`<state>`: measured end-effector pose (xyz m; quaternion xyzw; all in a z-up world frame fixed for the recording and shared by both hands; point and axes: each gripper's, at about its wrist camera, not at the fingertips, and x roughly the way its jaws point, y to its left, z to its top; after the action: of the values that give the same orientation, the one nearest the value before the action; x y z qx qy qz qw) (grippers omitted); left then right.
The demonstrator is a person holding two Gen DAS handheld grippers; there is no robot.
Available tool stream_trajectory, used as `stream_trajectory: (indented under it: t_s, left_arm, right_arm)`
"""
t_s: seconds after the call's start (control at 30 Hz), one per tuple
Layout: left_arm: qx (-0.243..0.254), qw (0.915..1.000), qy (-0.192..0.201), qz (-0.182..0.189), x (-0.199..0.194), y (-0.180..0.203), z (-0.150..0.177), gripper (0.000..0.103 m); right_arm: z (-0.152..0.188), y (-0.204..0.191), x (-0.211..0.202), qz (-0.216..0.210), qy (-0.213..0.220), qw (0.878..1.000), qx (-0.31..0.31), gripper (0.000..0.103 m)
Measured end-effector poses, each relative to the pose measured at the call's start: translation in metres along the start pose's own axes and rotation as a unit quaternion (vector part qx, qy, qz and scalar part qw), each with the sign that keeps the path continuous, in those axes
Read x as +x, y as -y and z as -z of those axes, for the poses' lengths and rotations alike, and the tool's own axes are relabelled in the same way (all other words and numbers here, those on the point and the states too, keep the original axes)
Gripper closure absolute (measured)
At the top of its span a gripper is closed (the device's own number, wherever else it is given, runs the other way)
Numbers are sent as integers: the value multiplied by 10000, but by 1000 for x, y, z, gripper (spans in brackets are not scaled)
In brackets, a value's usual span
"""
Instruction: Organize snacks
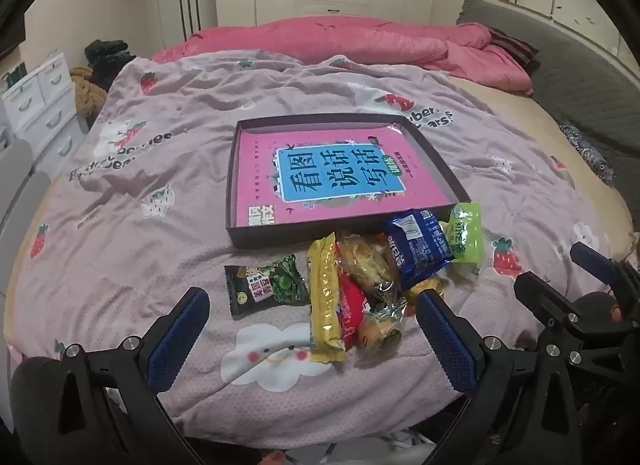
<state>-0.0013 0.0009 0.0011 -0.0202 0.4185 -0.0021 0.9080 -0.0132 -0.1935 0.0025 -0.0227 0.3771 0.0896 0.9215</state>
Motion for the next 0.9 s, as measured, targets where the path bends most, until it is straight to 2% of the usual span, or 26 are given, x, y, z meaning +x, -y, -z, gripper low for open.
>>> stream_trajectory:
  t_s: [0.17,0.2,0.37,0.9]
  left_arm:
    - [-95,9999,-68,27,6,-2,10,0]
    - [-64,9999,-122,4,6,1,7,0]
    - [-184,9996,-225,63,10,-6,2,0]
    - [-224,9993,-221,178,11,-5,3,0]
  right_arm:
    - [5,4,0,-64,14,10000,-69,0]
    - [3,1,5,-36,-93,9999,-73,0]
    - [2,-4,7,-52,-44,9999,-132,0]
    - [0,-7,5,-63,-11,9998,-179,0]
